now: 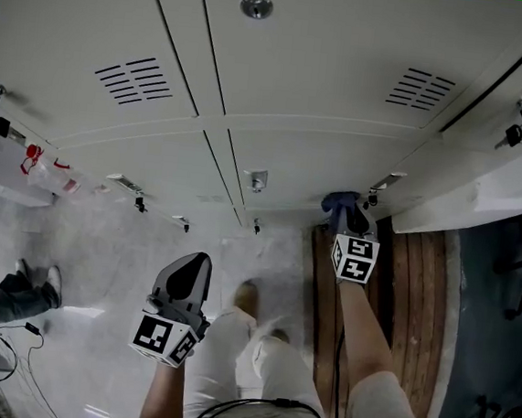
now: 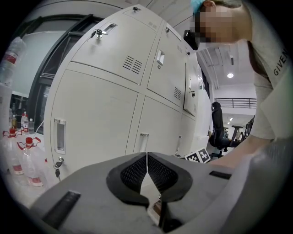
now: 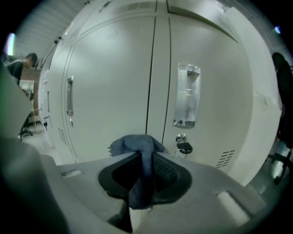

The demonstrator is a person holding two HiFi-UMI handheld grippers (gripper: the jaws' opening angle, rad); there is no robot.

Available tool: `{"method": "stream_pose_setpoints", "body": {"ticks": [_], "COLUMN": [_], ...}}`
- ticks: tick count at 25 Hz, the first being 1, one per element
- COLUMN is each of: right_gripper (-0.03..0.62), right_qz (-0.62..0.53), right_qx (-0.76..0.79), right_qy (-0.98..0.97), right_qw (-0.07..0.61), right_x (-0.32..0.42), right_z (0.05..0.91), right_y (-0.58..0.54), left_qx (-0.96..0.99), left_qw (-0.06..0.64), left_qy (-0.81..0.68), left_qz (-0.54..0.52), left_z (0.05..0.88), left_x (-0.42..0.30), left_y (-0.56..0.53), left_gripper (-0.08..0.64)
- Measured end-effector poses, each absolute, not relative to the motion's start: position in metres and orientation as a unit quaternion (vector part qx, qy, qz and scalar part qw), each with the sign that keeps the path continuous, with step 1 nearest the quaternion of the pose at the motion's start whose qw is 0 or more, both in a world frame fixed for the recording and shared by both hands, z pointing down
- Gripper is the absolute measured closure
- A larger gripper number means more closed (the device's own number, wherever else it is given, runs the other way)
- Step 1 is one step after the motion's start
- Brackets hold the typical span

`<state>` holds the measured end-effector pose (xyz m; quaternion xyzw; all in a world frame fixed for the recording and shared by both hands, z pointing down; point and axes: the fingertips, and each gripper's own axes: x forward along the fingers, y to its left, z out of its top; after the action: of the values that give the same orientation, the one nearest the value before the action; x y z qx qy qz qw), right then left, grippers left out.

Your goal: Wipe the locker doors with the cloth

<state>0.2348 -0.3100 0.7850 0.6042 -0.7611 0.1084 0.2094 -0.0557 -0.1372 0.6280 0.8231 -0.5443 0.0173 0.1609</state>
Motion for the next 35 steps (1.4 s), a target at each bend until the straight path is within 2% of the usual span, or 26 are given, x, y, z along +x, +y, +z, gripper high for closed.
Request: {"method": "stream_pose_setpoints", "body": {"ticks": [8, 23, 35], "right_gripper": [0.525, 0.529, 0.53], "right_qz": [0.098, 0.008, -0.026], "right_qx": [0.573, 0.495, 0.456], "right_qy": [-0.802, -0.864, -0.888], "right_qw": [0.139, 0.089, 0.045], "right_x": [0.213, 0.17, 0.159], "right_z": [0.706, 0.52, 0.411], "right_y": [-0.266, -0.193, -0.139], "left_qx": [0.826, 0.836, 0.834], "left_qw": [0.14, 0.077, 0.036], "left_qy": [-0.547, -0.543, -0.548], "left_qz": [-0.001, -0.023, -0.043], "left_z": [0.576, 0.476, 0.397], "left_x": [-0.051, -0.045, -0.034], "left_y": [-0.132, -0.11, -0.102], "left_gripper": [0.555, 0.555, 0.555]}}
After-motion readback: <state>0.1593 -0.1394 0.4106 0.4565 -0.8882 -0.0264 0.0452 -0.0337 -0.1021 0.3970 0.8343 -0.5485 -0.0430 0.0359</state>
